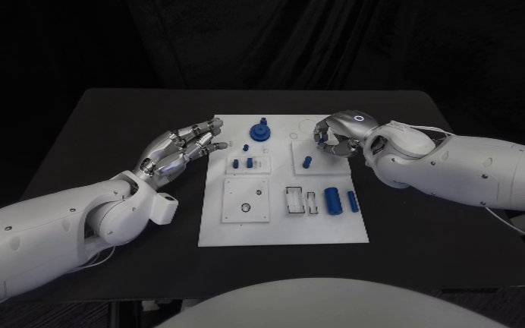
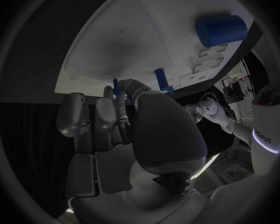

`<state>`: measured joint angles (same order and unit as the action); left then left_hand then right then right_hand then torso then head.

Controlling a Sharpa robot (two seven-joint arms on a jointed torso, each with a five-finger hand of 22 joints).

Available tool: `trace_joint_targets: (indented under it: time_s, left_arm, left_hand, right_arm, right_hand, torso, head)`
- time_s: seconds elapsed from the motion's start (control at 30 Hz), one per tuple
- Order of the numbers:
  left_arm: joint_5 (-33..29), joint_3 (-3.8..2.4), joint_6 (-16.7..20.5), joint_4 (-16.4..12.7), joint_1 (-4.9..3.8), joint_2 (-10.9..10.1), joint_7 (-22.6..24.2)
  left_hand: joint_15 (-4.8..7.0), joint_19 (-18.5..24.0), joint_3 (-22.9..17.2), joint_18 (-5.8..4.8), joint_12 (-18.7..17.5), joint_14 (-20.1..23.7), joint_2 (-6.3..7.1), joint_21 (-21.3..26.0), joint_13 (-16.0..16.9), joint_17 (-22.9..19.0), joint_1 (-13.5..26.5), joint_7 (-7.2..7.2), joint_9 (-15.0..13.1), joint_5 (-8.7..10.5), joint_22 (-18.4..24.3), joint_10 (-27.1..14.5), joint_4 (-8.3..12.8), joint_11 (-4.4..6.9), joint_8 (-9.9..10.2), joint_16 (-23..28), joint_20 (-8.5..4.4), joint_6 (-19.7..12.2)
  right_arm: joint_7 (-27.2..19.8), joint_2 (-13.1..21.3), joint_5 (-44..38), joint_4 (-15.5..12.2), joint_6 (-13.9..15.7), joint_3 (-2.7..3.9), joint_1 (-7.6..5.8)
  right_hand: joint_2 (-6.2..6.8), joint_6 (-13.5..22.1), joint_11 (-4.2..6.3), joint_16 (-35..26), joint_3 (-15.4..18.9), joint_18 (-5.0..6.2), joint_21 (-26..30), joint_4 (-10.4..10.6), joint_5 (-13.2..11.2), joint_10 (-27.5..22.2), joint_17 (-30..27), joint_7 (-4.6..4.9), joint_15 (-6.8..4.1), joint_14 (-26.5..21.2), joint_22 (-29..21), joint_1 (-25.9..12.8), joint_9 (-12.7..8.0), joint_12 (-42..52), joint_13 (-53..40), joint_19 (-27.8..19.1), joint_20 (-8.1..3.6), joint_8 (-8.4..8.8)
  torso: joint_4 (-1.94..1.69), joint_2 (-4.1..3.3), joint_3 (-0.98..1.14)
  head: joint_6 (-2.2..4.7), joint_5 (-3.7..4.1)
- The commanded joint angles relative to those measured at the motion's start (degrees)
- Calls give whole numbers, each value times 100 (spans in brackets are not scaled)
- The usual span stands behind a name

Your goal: Assemble the parts on the task board

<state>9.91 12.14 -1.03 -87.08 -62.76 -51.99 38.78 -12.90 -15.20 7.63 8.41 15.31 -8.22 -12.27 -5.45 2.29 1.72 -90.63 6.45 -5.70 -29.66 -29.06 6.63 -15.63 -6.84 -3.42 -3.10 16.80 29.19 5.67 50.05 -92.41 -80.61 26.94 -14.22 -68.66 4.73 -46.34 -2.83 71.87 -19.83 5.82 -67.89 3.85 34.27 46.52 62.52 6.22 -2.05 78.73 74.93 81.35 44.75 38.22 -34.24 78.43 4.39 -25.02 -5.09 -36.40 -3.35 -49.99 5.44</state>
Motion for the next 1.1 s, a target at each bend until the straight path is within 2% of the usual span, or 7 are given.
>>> trace_joint_targets:
  time_s: [0.03,0.17,0.3,0.63,0.77,0.87,1.1]
  left_arm:
    - [-35,-5,-45,-6,9,30,72]
    - [-35,-5,-41,9,11,57,69]
    - [-35,-5,-31,36,16,99,76]
    - [-36,-5,-76,70,70,135,31]
    - [-36,-5,-80,81,104,147,23]
    - [-36,-5,-83,86,128,158,21]
    - [-36,-5,-56,103,172,181,35]
  left_hand:
    - [-1,-32,-12,-29,20,-32,-13,-32,7,5,-56,14,5,-39,-8,5,12,-45,-35,-34,-9,43]
    - [0,-37,-32,-37,30,-24,-27,-33,8,2,-72,36,0,-36,15,10,15,-42,-42,-34,-11,78]
    - [6,-24,-36,-40,35,-8,-29,-27,8,-1,-76,45,1,-32,44,12,15,-45,-42,-29,-14,76]
    - [31,7,-49,-42,32,24,-37,-9,7,-8,-79,62,7,-21,96,8,4,-55,-38,-18,-24,59]
    - [51,36,-52,-40,29,54,-38,8,5,-13,-70,71,13,14,141,0,-15,-60,-33,-9,-31,42]
    - [86,68,-56,-28,32,96,-36,28,5,-19,-64,79,19,38,187,-5,-31,-70,-30,4,-40,27]
    - [260,224,-76,69,38,242,-21,116,4,-37,-70,114,35,113,399,-27,-50,-139,-25,49,-70,-12]
  right_arm:
    - [80,70,-9,-145,45,9,-125]
    - [124,185,-9,-390,-84,8,-261]
    - [158,334,-29,-791,-239,7,-334]
    - [187,278,-318,-1624,-793,6,-290]
    - [169,89,-386,-1745,-920,6,-239]
    - [163,-72,-412,-1744,-995,6,-196]
    - [179,-472,-713,-1591,-1120,6,-73]
  right_hand:
    - [-19,53,11,-28,2,-84,37,-31,-42,32,-13,6,-20,-16,853,21,-8,30,12,-33,-22,-21]
    - [-31,77,4,-84,-12,-71,109,-32,-55,16,-83,13,-17,-63,834,34,-12,26,15,-78,-25,-23]
    - [-36,66,-6,-87,-11,-72,119,-25,-70,7,-81,23,-10,-75,833,31,-9,28,14,-88,-24,-41]
    - [-53,91,-29,-22,-46,-98,27,-81,-121,25,7,69,35,-48,866,122,-36,80,-8,-52,0,-43]
    - [-56,93,-29,21,-52,-113,-34,-89,-132,30,60,80,54,-20,884,136,-46,89,-10,-21,9,-40]
    - [-60,99,-41,38,-63,-117,-44,-98,-161,36,70,100,88,-11,886,151,-69,89,-4,-18,30,-28]
    - [-50,80,-75,65,-68,-117,-51,-113,-297,50,87,128,133,-11,886,170,-132,78,20,-24,75,-6]
  torso:
    - [-12,-1,-1]
    - [-15,5,-5]
    - [-24,7,-10]
    - [-7,-1,-9]
    - [-18,-8,-4]
    - [3,-11,6]
    - [-2,4,4]
  head:
    - [-1,-5]
    - [-1,-15]
    - [-1,-45]
    - [-1,-177]
    - [-1,-253]
    - [-1,-315]
    - [-1,-362]
